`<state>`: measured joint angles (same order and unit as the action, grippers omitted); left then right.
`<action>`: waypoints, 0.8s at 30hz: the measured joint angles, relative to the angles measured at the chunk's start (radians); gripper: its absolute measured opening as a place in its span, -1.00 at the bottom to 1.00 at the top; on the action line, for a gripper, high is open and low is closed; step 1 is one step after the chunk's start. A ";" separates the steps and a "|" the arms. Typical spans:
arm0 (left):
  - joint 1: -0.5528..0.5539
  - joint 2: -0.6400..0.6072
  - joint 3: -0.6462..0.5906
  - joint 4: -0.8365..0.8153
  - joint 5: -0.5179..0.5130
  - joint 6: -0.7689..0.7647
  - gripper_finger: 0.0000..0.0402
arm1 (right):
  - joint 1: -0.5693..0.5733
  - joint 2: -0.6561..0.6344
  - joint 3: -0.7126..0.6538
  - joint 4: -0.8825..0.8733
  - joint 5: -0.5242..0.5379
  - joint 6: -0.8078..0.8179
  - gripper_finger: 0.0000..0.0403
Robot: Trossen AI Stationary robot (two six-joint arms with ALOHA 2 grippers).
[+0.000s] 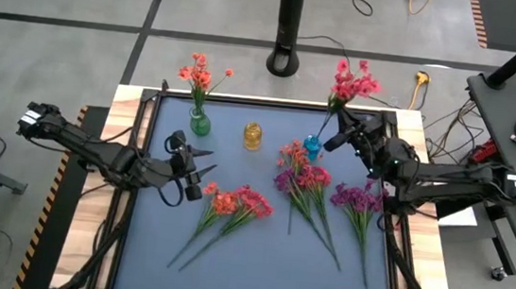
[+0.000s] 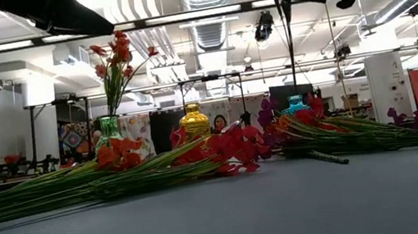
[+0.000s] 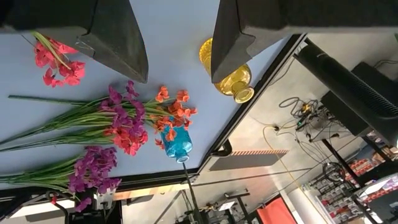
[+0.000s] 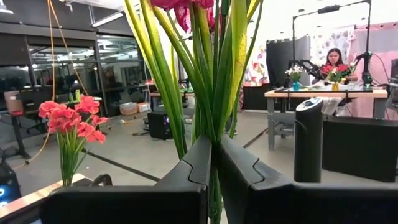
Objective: Sort flowers into vase by color
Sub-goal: Put the top left pink flowers into the blue vase
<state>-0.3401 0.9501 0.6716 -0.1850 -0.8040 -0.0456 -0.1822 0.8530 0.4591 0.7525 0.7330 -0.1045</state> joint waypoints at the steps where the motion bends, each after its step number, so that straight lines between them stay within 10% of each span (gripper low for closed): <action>1: 0.000 0.000 0.000 0.000 0.000 0.000 -0.21 | 0.000 0.005 0.000 0.000 0.000 0.002 -0.94; 24: 0.000 0.000 0.000 -0.002 -0.001 0.000 -0.21 | -0.008 0.113 -0.002 -0.006 0.005 0.056 -0.77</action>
<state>-0.3401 0.9501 0.6716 -0.1871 -0.8047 -0.0460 -0.1905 0.9659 0.4568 0.7466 0.7383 -0.0482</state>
